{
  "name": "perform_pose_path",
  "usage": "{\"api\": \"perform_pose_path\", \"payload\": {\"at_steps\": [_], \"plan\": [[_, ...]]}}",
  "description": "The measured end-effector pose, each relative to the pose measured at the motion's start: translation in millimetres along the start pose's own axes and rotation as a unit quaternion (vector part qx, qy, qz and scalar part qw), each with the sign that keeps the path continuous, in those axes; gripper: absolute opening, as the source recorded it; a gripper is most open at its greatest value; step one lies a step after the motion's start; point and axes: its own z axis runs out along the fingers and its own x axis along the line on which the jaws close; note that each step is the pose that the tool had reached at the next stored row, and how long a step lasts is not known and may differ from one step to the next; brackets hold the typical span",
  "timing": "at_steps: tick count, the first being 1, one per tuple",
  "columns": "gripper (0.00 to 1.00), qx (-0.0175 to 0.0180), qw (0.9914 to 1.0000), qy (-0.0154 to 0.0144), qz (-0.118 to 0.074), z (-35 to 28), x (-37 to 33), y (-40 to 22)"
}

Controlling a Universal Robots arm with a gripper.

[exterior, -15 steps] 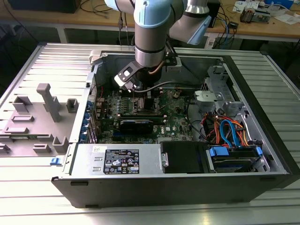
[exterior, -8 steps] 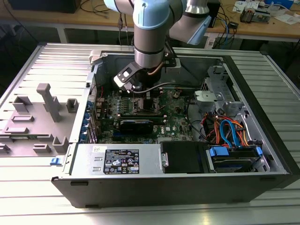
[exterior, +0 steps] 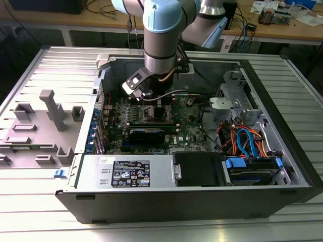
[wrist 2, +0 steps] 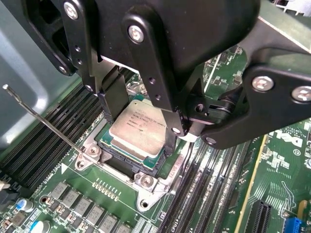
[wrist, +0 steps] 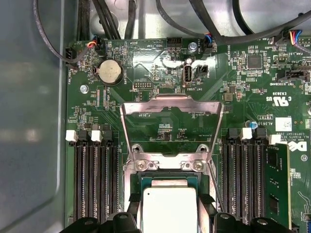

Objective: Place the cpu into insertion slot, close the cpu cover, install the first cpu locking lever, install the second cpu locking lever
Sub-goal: 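Place the cpu into insertion slot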

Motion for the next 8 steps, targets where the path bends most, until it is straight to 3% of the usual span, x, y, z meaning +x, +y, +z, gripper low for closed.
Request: {"api": "perform_pose_path", "payload": {"at_steps": [8], "plan": [[0.54,0.0,1.0,-0.0011,0.0,-0.1,0.0,-0.8]]}}
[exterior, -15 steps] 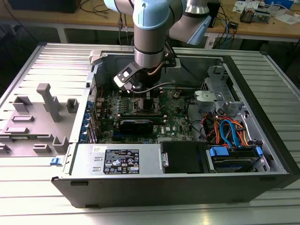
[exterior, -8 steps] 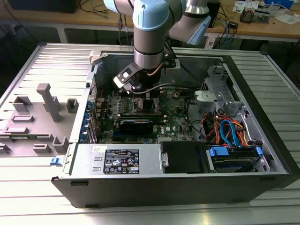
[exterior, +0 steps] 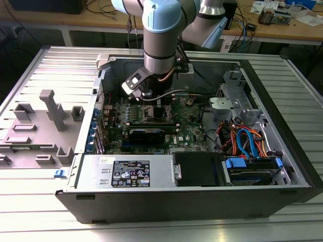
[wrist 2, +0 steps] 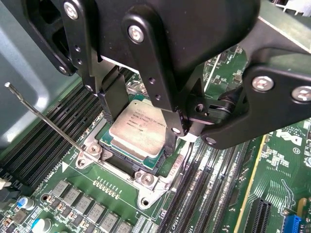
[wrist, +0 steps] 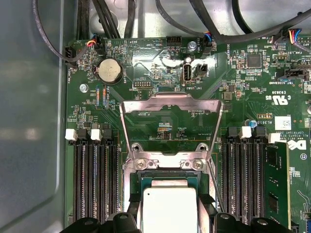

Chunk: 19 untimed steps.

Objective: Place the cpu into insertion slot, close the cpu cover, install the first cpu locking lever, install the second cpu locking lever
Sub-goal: 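Place the cpu into insertion slot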

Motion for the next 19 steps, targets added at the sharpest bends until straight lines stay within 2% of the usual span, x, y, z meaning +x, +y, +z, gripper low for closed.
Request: {"api": "perform_pose_path", "payload": {"at_steps": [10,12,14,19], "plan": [[0.54,0.0,1.0,0.0,0.0,0.0,0.0,0.0],[0.54,-0.0001,1.0,-0.0019,0.0,0.1,0.1,0.0],[0.54,-0.0001,0.99998,-0.0061,0.0,0.0,0.1,0.0],[0.54,-0.0002,0.99997,-0.0069,0.003,-0.3,0.4,0.0]]}}
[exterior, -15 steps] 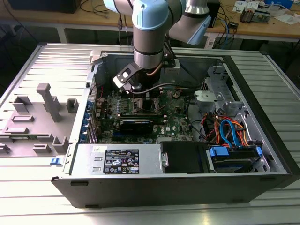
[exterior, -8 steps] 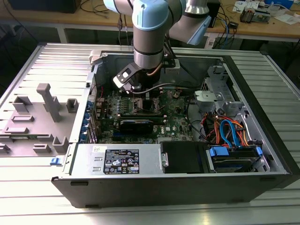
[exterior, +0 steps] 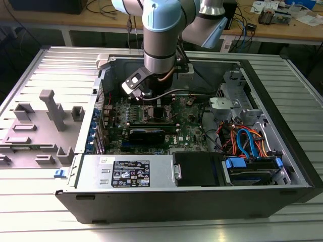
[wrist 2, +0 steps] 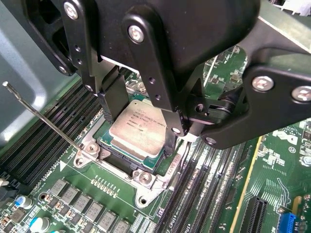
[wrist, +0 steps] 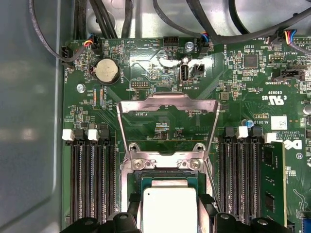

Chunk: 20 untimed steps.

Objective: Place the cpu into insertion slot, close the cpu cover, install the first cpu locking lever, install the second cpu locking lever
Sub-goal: 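Place the cpu into insertion slot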

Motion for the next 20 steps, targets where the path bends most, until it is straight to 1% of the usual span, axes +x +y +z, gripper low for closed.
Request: {"api": "perform_pose_path", "payload": {"at_steps": [1,2,13,17,20], "plan": [[0.54,-0.0001,0.99999,-0.0002,0.005,0.0,0.0,0.0],[0.54,-0.0001,0.99998,-0.0002,0.006,0.1,0.0,0.0],[0.54,-0.0001,0.99998,-0.0002,0.007,1.4,1.4,0.3],[0.54,-0.0001,0.99998,-0.0001,0.007,-0.8,1.5,0.3],[0.54,-0.0002,0.99998,-0.0004,0.007,-0.9,1.5,0.4]]}}
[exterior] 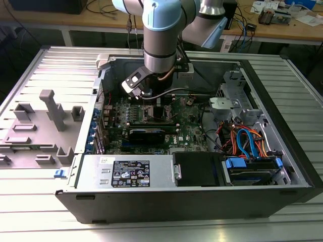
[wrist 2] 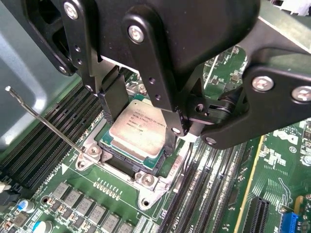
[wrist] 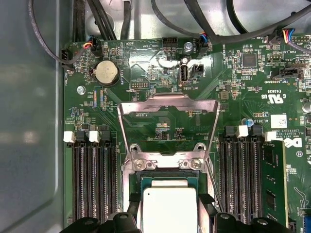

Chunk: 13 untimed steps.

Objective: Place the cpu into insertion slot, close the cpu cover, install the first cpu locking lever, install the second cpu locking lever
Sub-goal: 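Place the cpu into insertion slot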

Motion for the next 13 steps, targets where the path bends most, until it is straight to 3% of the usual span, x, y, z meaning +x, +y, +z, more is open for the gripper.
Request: {"api": "perform_pose_path", "payload": {"at_steps": [13], "plan": [[0.54,0.0001,1.0,-0.0009,0.0,2.8,0.0,0.1]]}}
